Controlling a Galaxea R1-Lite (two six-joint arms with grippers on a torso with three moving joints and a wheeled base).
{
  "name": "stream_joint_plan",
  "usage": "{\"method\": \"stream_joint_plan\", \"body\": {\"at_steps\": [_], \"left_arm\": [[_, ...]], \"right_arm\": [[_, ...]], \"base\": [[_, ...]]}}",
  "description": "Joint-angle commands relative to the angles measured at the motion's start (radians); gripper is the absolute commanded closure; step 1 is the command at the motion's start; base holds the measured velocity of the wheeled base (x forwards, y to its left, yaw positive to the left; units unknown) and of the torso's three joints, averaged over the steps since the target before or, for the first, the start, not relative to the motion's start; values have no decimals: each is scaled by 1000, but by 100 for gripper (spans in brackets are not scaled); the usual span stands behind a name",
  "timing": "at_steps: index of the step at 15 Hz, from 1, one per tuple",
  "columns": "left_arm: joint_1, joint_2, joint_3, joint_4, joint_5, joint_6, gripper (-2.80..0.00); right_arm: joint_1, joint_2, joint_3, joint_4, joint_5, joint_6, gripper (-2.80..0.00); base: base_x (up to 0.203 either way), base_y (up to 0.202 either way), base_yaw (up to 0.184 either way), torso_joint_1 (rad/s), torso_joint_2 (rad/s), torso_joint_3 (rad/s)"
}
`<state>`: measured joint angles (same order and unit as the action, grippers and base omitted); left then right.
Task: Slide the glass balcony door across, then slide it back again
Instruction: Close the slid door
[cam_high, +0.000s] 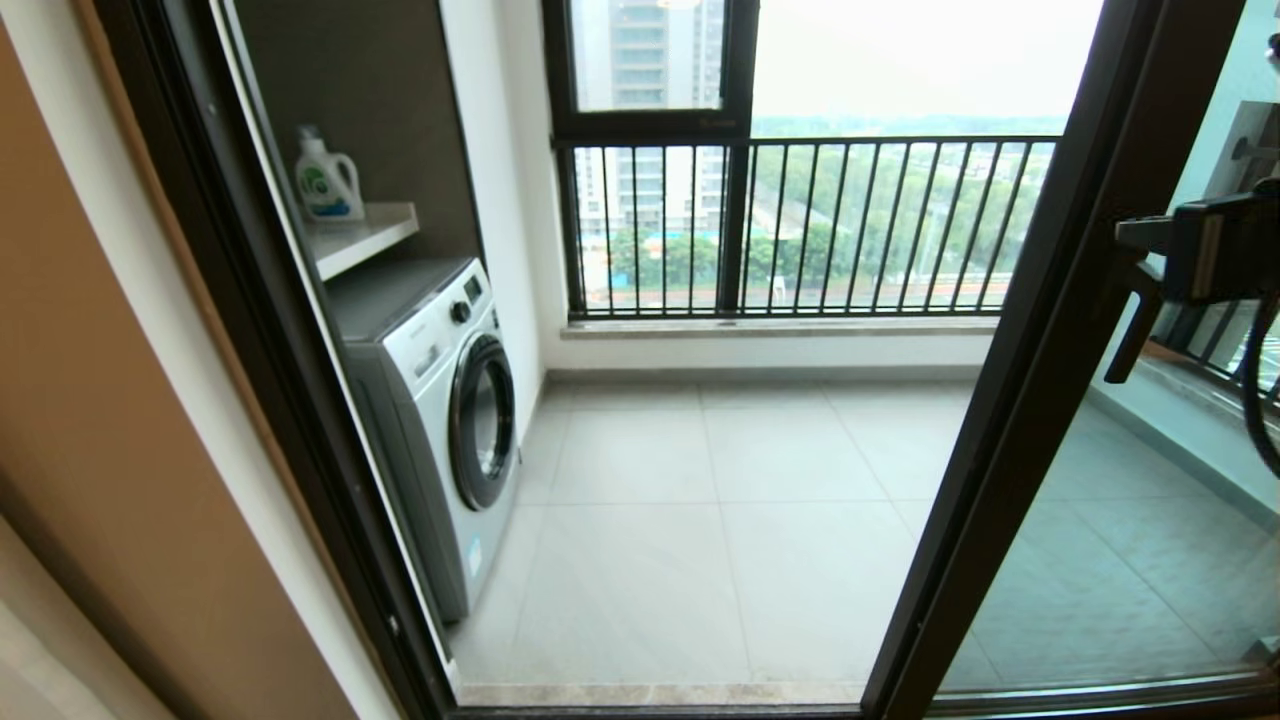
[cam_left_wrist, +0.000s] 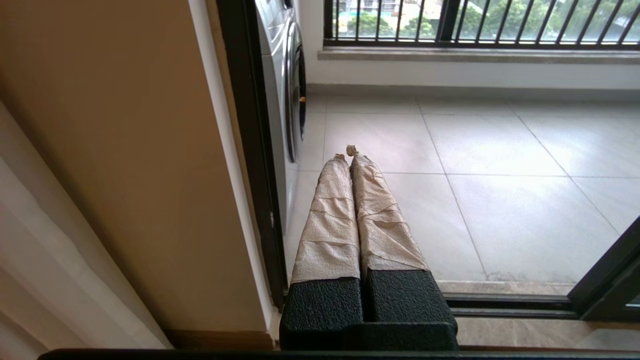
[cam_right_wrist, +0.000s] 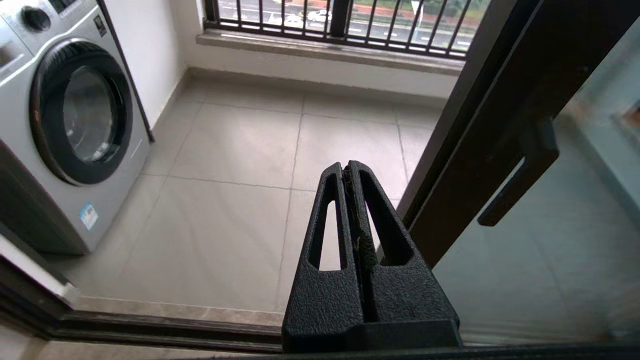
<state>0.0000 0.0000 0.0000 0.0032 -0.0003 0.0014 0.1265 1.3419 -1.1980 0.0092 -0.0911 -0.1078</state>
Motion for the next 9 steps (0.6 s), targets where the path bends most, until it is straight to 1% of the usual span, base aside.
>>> {"method": "stream_joint_plan", "body": {"at_steps": [1,6,9], "left_arm": [[0,1,0,0,0,0,0],[0,0,0,0,0,0,0],[0,2,0,0,0,0,0]], "right_arm": [[-33,70,-13,-11,-8,40,0],[-236,138,-75,-36,-12,45,0],[-299,159,-79,-40,-9,43,0]], "base": [[0,0,0,0,0,0],[0,0,0,0,0,0],[0,0,0,0,0,0]]}}
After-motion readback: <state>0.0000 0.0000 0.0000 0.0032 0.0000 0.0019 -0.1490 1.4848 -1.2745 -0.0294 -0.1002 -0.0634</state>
